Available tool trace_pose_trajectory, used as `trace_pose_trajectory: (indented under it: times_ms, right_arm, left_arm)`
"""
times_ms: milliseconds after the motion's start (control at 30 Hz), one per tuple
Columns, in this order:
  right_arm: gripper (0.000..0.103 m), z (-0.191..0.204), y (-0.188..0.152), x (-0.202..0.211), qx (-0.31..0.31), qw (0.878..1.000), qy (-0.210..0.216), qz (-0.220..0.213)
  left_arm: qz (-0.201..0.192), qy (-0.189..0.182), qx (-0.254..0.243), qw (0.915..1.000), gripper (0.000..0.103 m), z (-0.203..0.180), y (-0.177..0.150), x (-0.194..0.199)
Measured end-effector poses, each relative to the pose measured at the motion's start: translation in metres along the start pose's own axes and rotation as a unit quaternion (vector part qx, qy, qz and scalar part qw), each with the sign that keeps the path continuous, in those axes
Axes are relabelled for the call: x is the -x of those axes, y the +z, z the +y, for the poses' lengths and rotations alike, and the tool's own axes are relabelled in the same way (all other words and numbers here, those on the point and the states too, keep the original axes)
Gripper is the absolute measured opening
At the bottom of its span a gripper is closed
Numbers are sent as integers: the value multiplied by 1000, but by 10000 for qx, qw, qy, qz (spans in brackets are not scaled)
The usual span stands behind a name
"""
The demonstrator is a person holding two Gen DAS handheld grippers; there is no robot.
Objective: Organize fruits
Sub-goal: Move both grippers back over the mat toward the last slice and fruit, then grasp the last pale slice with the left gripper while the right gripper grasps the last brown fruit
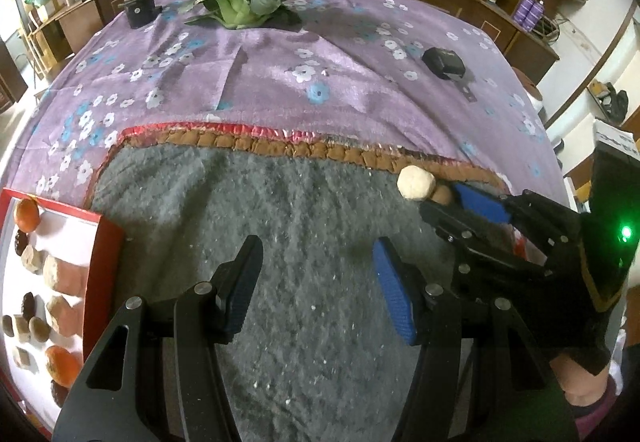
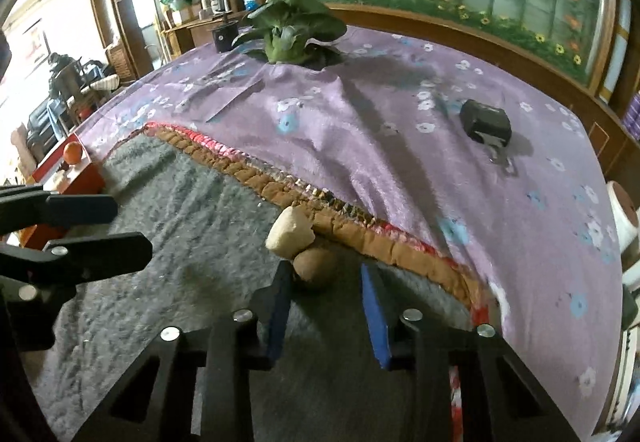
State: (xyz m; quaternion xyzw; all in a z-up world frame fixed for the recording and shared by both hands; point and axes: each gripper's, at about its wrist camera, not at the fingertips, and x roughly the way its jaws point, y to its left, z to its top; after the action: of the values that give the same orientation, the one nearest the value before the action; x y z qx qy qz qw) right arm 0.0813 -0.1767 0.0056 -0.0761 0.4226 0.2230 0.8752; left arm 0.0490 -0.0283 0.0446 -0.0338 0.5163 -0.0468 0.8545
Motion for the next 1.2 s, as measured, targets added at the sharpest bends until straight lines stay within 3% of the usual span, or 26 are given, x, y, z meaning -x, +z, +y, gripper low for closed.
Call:
trace_pose_trajectory:
  times_ms: [33,67,367,700,767,933,1200]
  right_arm:
    - [22,-2,0,0,-46,9999,97,-4]
    - [21,-3,0,1,-93,9999,117,-5]
    - [21,-27,-27,41,-588,9980,-214,-61]
    - [21,-47,-42,46,-1047,9943,-89,-159]
    - [21,-46,-42,44,-1015,9947,-87,-154]
    - [21,-45,-43,45,-1014,9947,-47,-160]
    - [21,-21,-33,56,-742,9970,-24,-238]
  left_arm:
    - [13,4,3,10000,57,-1,1,-1]
    - [32,5,5,10000,57,-2,2,-3]
    - [40,-127,-296,9995,57,-38,12,-16]
    - [147,-65,-685,9975,57,-70,29,-55]
    - [60,-31,-697,9975,53,-70,29,-59]
    - [-69,-261,-741,9969,26,-66,26,-52]
    - [-173,-65,-705,9973,26,-49,9,-26]
